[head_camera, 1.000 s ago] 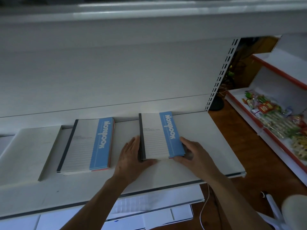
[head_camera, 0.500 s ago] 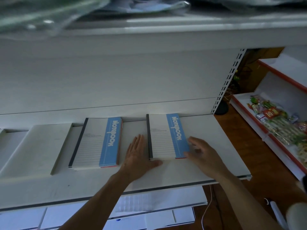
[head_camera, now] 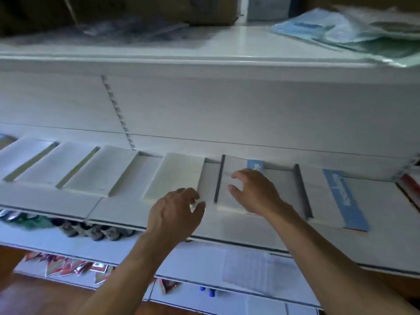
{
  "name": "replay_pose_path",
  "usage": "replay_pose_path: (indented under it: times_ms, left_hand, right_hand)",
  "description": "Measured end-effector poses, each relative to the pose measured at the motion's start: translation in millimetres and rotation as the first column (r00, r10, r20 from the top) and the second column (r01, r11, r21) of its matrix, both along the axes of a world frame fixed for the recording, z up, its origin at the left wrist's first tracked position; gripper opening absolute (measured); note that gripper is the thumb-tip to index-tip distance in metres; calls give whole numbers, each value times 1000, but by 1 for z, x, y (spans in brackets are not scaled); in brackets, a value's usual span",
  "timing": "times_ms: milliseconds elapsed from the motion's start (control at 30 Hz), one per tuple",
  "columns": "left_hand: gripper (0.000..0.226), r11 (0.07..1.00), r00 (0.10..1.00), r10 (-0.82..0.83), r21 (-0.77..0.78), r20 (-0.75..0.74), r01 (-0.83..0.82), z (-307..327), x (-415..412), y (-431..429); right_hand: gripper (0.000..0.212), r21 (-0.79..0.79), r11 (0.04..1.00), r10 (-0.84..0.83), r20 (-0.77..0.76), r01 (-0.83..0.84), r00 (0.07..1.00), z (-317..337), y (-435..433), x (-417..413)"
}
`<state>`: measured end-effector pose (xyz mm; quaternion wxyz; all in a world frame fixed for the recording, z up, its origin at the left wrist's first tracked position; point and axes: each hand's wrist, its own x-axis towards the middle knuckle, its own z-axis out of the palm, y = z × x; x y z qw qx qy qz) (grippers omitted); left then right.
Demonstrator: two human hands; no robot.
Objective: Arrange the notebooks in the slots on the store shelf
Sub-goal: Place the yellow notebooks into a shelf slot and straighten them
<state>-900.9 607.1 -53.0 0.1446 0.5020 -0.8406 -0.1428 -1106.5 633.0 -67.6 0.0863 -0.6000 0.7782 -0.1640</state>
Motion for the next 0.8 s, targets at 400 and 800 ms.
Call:
replay_pose_path:
  times_ms: [400, 800]
  left_hand:
    - [38, 835, 832, 548, -5, 90, -550, 16, 386, -14]
    - [37, 701, 699, 709, 14, 86, -713, -21, 576, -136]
  right_hand:
    - [43, -21, 879, 465, 252, -476, 849, 11, -142, 371]
    - [37, -46, 793, 592, 293, -608, 751, -10, -305, 591]
